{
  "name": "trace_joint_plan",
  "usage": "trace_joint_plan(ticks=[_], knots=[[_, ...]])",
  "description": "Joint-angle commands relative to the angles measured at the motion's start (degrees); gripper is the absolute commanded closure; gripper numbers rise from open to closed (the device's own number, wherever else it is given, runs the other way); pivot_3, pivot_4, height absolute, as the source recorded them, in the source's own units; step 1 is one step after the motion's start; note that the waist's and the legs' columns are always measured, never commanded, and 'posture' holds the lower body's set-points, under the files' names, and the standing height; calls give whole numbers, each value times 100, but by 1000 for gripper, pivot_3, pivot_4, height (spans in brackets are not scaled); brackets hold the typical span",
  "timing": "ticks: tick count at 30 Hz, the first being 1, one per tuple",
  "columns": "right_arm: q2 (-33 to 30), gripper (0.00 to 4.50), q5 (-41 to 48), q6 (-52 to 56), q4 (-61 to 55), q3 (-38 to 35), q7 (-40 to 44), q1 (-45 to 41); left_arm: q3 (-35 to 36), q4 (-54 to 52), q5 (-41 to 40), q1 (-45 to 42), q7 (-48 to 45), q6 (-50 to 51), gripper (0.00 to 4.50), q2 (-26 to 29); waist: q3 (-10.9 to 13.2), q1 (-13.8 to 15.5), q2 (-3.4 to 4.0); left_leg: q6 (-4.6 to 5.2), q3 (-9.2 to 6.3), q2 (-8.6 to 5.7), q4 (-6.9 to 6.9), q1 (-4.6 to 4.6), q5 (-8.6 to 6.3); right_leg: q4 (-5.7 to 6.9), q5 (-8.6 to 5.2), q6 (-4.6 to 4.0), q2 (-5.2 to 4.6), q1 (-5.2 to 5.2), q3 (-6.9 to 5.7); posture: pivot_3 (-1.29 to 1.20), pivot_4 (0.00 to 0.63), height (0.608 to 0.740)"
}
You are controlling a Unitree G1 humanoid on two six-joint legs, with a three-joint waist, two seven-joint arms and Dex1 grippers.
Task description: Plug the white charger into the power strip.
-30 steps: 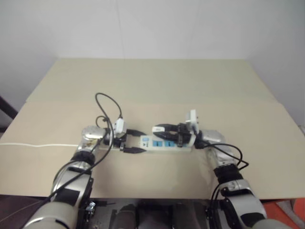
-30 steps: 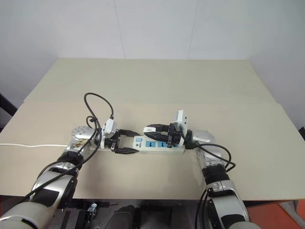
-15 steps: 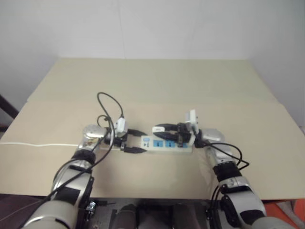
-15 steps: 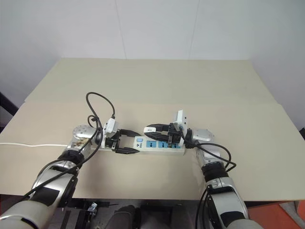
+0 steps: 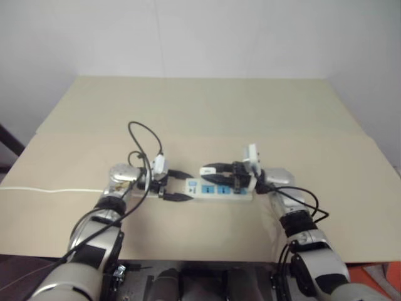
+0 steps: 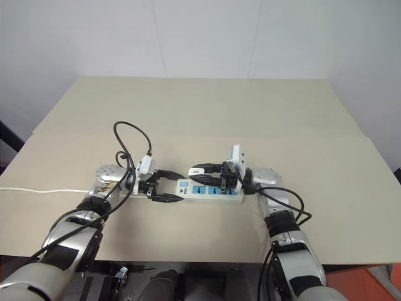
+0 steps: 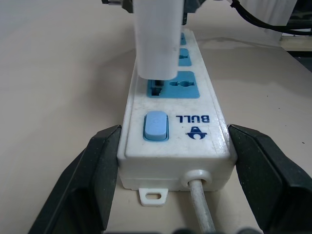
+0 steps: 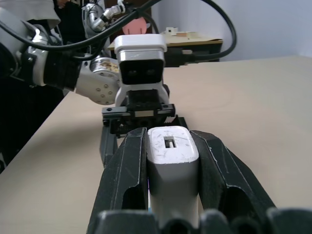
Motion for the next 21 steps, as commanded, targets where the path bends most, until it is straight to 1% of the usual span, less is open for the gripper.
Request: trace_joint_plan(ticks=[1,9,21], knots=[[24,3383,-45,18,-10,37,-19,7,-232,82,214,55,-157,24,1300,-83,0,-1,0,0,0,0,0,1,0,0,0,0,0,1,0,0,150,740],[42,3383,-92,-22,194,-26,-203,-116,-236,74,223,68,-157,11,1300,-104,0,5,0,0,0,0,0,1,0,-1,0,0,0,1,-1,0,150,740],[4,3383,-126,-28,275,37,-91,52,-261,62,206,84,-157,15,1300,-111,0,5,0,0,0,-1,0,-1,0,-2,0,0,-1,1,-1,0,150,740]])
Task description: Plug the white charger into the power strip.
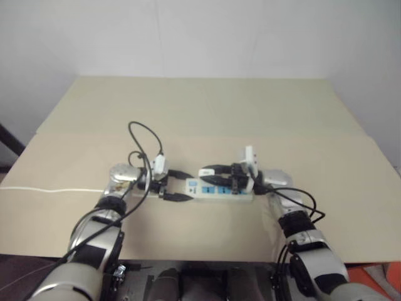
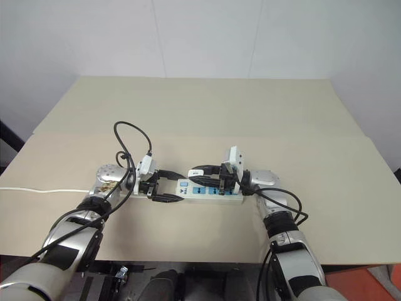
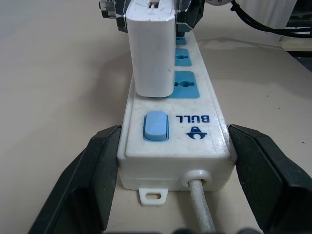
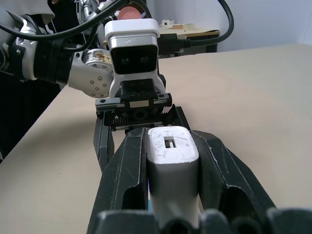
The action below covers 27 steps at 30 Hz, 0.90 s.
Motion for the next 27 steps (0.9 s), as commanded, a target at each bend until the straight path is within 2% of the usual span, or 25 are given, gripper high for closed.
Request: trace_joint_plan(ticks=[1,10,27], knots=[[-44,3383,-92,-16,149,44,81,98,-271,48,200,89,-154,34,1300,-97,0,1,0,0,1,0,0,0,0,0,0,0,0,0,0,0,150,740],[-55,3383,-304,-331,1129,64,114,171,-304,21,163,93,-154,31,1300,-79,-8,1,3,0,0,0,-1,19,0,-3,0,1,-1,17,1,0,150,740],[44,3383,-522,-915,1612,182,95,407,-403,-32,114,121,-154,56,1300,15,-88,-7,-3,0,-2,2,-15,41,-1,-4,-2,1,0,25,8,0,150,740]])
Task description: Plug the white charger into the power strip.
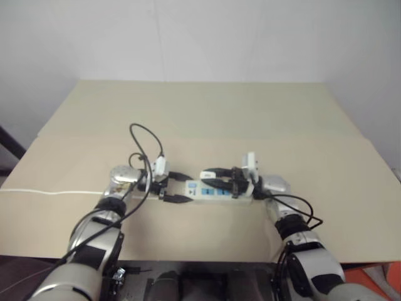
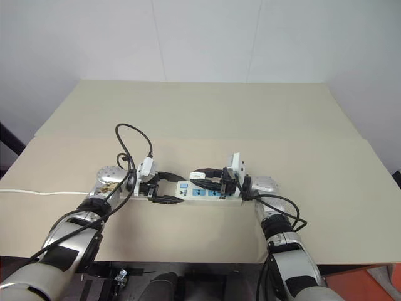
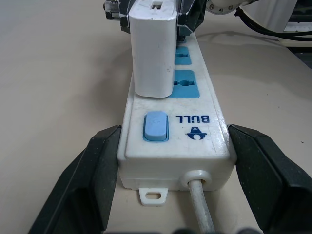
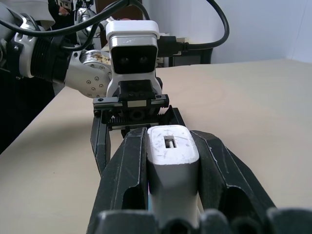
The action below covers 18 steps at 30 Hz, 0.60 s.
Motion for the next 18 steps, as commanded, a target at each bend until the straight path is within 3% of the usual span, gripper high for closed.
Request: trace_joint_plan(ticks=[1,18], knots=[[-143,3383,-550,48,682,264,-45,338,-249,-46,116,83,-258,26,1300,-7,-9,-1,-3,0,0,0,0,1,0,0,0,0,0,0,0,0,150,740],[-289,3383,-812,-268,1543,531,386,-117,-407,-128,52,135,-258,71,1300,54,-41,-14,-22,0,2,5,-8,18,0,4,-3,-5,2,5,5,0,150,740]])
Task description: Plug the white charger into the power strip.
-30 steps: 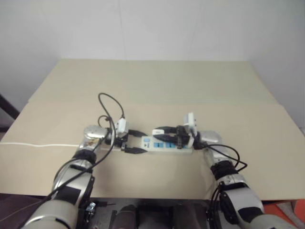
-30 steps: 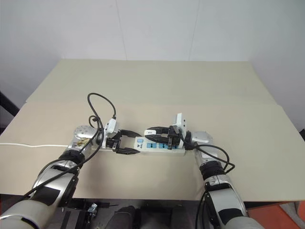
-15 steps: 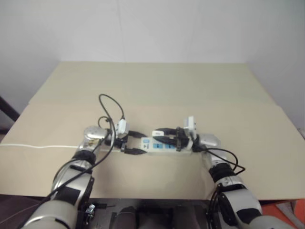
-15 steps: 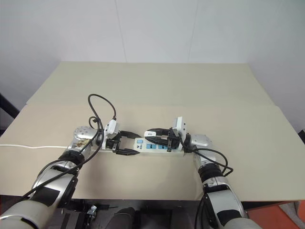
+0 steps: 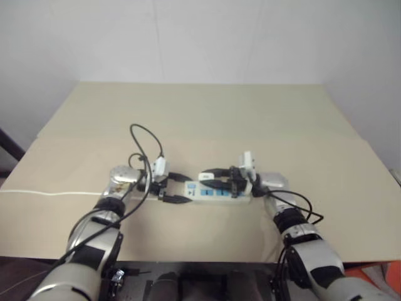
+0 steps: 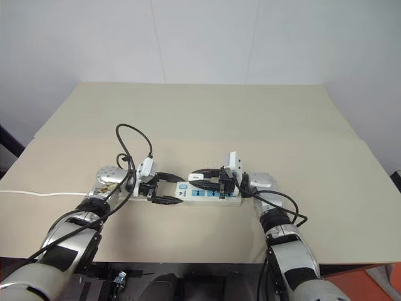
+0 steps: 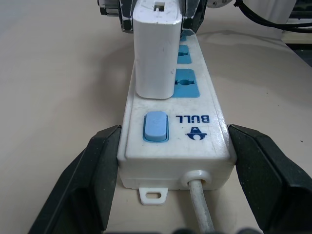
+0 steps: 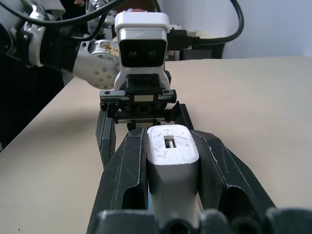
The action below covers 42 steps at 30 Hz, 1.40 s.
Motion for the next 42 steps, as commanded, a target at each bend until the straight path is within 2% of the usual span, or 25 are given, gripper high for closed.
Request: trace_joint_plan(ticks=[1,15,25,29,31,33,36,39,42], knots=[[-241,3383,-766,-19,847,361,21,345,-275,-121,97,132,-303,5,1300,-3,-2,-2,0,0,0,0,0,0,0,0,0,0,0,0,0,0,150,740],[-259,3383,-918,219,1134,503,-115,173,-251,-132,110,132,-303,21,1300,8,-17,-29,0,0,1,4,-2,6,0,2,-1,-3,3,1,5,0,150,740],[-323,115,-984,173,1041,408,-151,197,-204,-124,125,127,-303,1,1300,-9,-55,-12,-57,-1,-4,7,-4,8,-1,0,-3,-5,7,6,4,0,150,740],[-391,49,-956,91,944,389,-97,206,-29,-34,176,58,-303,41,1300,-39,-55,0,-57,-1,-5,7,-4,8,-1,-2,-3,-6,6,5,4,0,150,740],[-427,0,-936,80,890,371,-101,212,79,4,216,24,-303,15,576,-45,-55,3,-57,-1,-5,6,-4,7,-1,-2,-3,-6,5,5,4,0,150,740],[-481,0,-908,85,820,351,-72,228,214,3,214,27,-303,-123,45,-42,-55,10,-57,-1,-5,4,-4,7,-1,-2,-3,-6,4,6,3,0,150,740],[-574,0,-840,48,576,302,-38,299,667,-65,42,39,-217,-349,14,-64,-54,29,-57,-1,-5,2,-4,5,-1,-3,-3,-6,0,6,1,0,150,740],[-692,0,-647,25,-111,136,-178,485,1026,-523,-361,142,-283,136,14,126,-52,24,-56,-1,-8,5,-4,-1,-1,-5,-3,-6,-6,2,-1,0,150,740],[-1069,0,-323,714,-1444,3,-106,844,1154,-1473,-917,476,-303,895,14,533,-24,4,-37,-1,-9,7,-4,-20,-1,-5,-3,-5,-9,-13,0,0,150,740]])
